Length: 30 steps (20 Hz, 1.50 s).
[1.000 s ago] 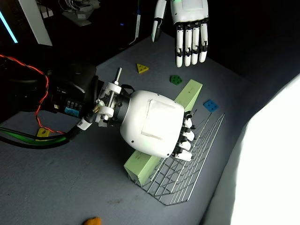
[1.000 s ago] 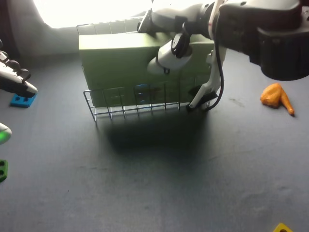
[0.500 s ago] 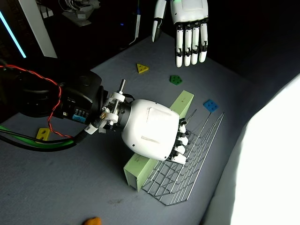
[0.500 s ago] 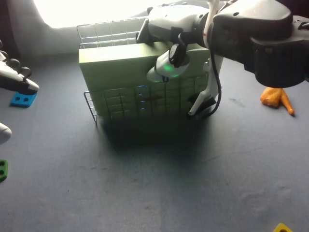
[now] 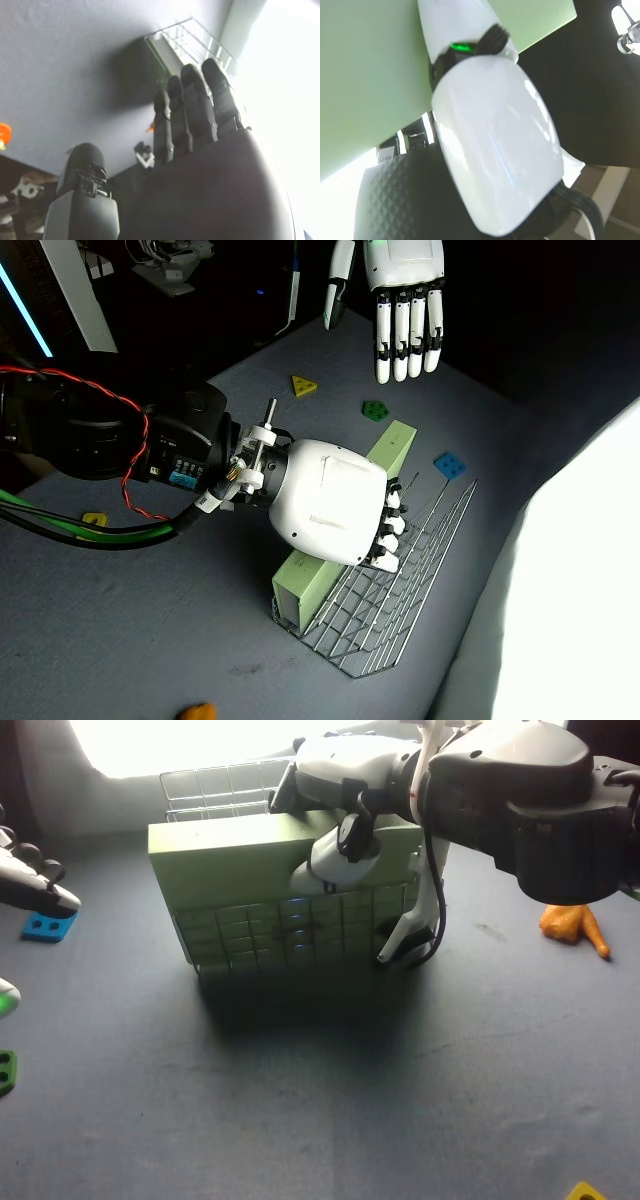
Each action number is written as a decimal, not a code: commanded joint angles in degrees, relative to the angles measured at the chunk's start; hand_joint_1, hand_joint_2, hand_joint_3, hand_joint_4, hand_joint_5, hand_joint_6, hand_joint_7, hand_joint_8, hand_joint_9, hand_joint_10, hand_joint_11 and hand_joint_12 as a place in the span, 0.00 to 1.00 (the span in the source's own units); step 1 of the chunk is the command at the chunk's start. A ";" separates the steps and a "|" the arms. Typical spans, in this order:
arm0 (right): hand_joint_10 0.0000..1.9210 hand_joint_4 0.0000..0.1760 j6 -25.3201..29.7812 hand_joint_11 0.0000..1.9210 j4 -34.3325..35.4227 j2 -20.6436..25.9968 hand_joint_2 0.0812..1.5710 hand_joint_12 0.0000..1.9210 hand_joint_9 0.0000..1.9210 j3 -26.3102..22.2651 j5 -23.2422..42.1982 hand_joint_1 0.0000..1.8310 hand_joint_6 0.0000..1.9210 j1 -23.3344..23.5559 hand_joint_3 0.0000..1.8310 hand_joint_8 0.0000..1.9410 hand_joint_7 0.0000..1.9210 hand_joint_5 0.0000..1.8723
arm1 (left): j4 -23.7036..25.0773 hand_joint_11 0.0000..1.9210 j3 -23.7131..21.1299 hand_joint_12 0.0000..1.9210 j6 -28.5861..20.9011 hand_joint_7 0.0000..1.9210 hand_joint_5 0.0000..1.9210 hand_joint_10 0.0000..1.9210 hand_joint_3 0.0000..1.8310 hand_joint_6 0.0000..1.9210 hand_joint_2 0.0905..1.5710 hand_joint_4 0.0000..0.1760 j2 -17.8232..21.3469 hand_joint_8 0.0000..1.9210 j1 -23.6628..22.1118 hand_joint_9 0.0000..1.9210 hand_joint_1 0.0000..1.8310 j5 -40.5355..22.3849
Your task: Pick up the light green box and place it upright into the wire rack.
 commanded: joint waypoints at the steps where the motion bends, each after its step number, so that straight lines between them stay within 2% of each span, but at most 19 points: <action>1: 0.83 0.00 0.63 0.27 -1.22 0.19 0.74 0.95 0.35 0.26 0.57 0.68 0.43 0.46 0.00 0.79 0.40 0.53 | 0.55 0.00 -0.11 0.27 0.21 0.16 0.14 0.00 0.00 0.00 0.76 0.15 -0.08 0.00 -0.58 0.15 0.13 4.78; 5: 0.84 0.00 0.61 0.27 -1.22 0.18 0.74 0.95 0.34 0.35 0.32 0.68 0.43 0.35 0.00 0.79 0.40 0.53 | 0.55 0.00 -0.09 0.27 0.21 0.16 0.14 0.00 0.00 0.00 0.76 0.15 -0.08 0.00 -0.57 0.15 0.13 4.78; 6: 0.72 0.00 0.60 0.16 -1.23 0.18 0.69 0.94 0.25 0.35 0.24 0.63 0.37 0.36 0.00 0.55 0.32 0.37 | 0.55 0.00 -0.08 0.21 0.21 0.14 0.13 0.00 0.00 0.00 0.77 0.14 -0.08 0.00 -0.57 0.12 0.11 4.78; 7: 0.63 0.00 0.56 0.09 -1.23 0.19 0.68 0.92 0.21 0.35 0.24 0.61 0.34 0.37 0.00 0.39 0.29 0.29 | 0.55 0.00 -0.08 0.20 0.21 0.14 0.13 0.00 0.00 0.00 0.77 0.13 -0.08 0.00 -0.57 0.12 0.11 4.78; 8: 0.60 0.00 0.48 0.05 -1.23 0.19 0.68 0.90 0.18 0.35 0.23 0.59 0.32 0.37 0.00 0.29 0.29 0.26 | 0.55 0.00 -0.09 0.22 0.21 0.14 0.13 0.00 0.00 0.00 0.77 0.14 -0.08 0.00 -0.57 0.12 0.09 4.78; 9: 0.60 0.00 0.45 0.01 -1.23 0.19 0.68 0.91 0.09 0.35 0.21 0.56 0.21 0.39 0.00 0.19 0.22 0.12 | 0.55 0.00 -0.09 0.22 0.21 0.14 0.13 0.00 0.00 0.00 0.77 0.14 -0.08 0.00 -0.57 0.12 0.11 4.78; 10: 0.60 0.00 0.45 0.00 -1.23 0.20 0.68 0.91 0.07 0.35 0.13 0.56 0.16 0.46 0.00 0.13 0.22 0.11 | 0.55 0.00 -0.08 0.20 0.21 0.14 0.14 0.00 0.00 0.00 0.77 0.12 -0.08 0.00 -0.57 0.12 0.12 4.78; 11: 0.60 0.00 0.45 0.00 -1.23 0.20 0.68 0.91 0.07 0.35 0.12 0.57 0.16 0.52 0.00 0.11 0.22 0.12 | 0.55 0.00 -0.08 0.30 0.21 0.17 0.15 0.01 0.00 0.00 0.77 0.13 -0.08 0.00 -0.57 0.15 0.10 4.78; 12: 0.60 0.00 0.45 0.00 -1.23 0.22 0.68 0.91 0.08 0.35 0.09 0.58 0.16 0.56 0.00 0.11 0.23 0.13 | 0.55 0.00 -0.08 0.34 0.21 0.18 0.16 0.01 0.00 0.00 0.77 0.13 -0.08 0.00 -0.57 0.16 0.10 4.78; 16: 0.63 0.00 0.17 0.00 -1.22 0.70 0.66 0.94 0.07 0.33 -0.65 0.58 0.14 1.20 0.00 0.08 0.26 0.15 | 0.55 0.00 -0.05 0.32 0.21 0.17 0.16 0.00 0.00 0.00 0.77 0.13 -0.08 0.00 -0.57 0.15 0.09 4.79; 18: 0.62 0.00 -0.05 0.00 -1.19 1.62 0.66 0.94 0.08 0.31 -1.21 0.57 0.13 2.34 0.00 0.08 0.27 0.14 | 0.55 0.00 -0.04 0.36 0.21 0.19 0.17 0.00 0.00 0.00 0.77 0.12 -0.08 0.00 -0.57 0.17 0.11 4.79; 21: 0.60 0.00 -0.02 0.00 -1.13 4.13 0.68 0.93 0.08 -0.04 -3.48 0.57 0.12 4.38 0.00 0.07 0.26 0.14 | 0.55 0.00 -0.01 0.28 0.21 0.17 0.16 0.00 0.00 0.00 0.77 0.14 -0.08 0.00 -0.57 0.15 0.11 4.79; 23: 0.57 0.00 0.00 0.00 -1.09 6.59 0.68 0.92 0.12 -0.46 -6.28 0.54 0.14 5.71 0.00 0.06 0.29 0.18 | 0.55 0.00 -0.01 0.30 0.21 0.17 0.16 0.00 0.00 0.00 0.77 0.13 -0.08 0.00 -0.57 0.16 0.10 4.79; 25: 0.49 0.00 0.02 0.03 -1.12 9.57 0.71 0.87 0.19 -1.20 -8.48 0.38 0.16 7.32 0.00 0.06 0.35 0.28 | 0.55 0.00 0.01 0.26 0.21 0.18 0.16 0.00 0.00 0.00 0.77 0.10 -0.08 0.00 -0.57 0.15 0.10 4.79; 27: 0.48 0.00 -0.98 0.06 -1.33 12.65 0.73 0.85 0.23 -2.87 -9.45 0.23 0.14 8.79 0.00 0.06 0.39 0.33 | 0.55 0.00 0.03 0.34 0.21 0.21 0.20 0.01 0.00 0.01 0.77 0.00 -0.08 0.01 -0.58 0.18 0.10 4.79; 28: 0.53 0.00 -1.87 0.08 -1.46 14.25 0.72 0.88 0.24 -3.94 -9.46 0.21 0.15 9.44 0.00 0.07 0.42 0.36 | 0.55 0.00 0.09 0.39 0.21 0.22 0.22 0.01 0.00 0.01 0.77 0.00 -0.08 0.01 -0.58 0.20 0.09 4.79; 30: 0.56 0.00 -2.34 0.09 -1.60 18.18 0.72 0.89 0.24 -6.63 -9.46 0.20 0.15 10.68 0.00 0.08 0.43 0.36 | 0.55 0.00 0.38 0.41 0.21 0.22 0.22 0.01 0.00 0.01 0.77 0.00 -0.08 0.00 -0.57 0.20 0.09 4.79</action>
